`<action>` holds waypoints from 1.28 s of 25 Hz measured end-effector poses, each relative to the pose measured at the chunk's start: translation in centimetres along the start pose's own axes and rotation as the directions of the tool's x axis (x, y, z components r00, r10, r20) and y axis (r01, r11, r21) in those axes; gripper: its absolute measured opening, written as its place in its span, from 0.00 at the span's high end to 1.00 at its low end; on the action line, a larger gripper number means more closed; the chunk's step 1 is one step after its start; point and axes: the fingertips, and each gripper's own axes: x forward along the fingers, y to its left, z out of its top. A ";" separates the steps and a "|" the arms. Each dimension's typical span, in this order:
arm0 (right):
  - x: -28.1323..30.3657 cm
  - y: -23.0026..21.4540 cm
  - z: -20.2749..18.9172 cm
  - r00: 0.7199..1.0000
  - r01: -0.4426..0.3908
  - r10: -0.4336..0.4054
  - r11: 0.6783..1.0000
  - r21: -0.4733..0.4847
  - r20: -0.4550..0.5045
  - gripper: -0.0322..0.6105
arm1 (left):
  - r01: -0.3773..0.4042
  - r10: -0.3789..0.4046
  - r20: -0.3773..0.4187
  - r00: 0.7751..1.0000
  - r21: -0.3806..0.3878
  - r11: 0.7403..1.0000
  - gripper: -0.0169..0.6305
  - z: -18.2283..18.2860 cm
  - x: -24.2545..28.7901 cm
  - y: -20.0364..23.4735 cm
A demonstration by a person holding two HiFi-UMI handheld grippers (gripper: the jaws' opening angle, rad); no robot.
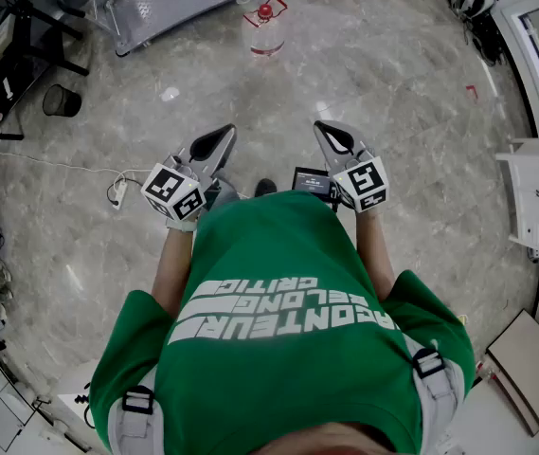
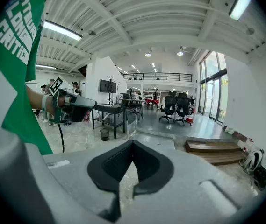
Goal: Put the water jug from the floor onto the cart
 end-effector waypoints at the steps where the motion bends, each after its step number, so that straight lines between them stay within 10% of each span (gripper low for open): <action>1: 0.1 0.1 -0.1 1.000 -0.003 0.003 1.000 -0.008 -0.004 0.96 | 0.000 0.000 0.000 1.000 0.000 1.000 0.95 -0.1 -0.1 0.0; 32: 0.4 0.7 -1.8 1.000 0.013 -0.012 0.999 0.040 -0.022 0.96 | -0.012 0.012 -0.016 1.000 -0.014 1.000 0.95 -1.6 -0.9 -1.3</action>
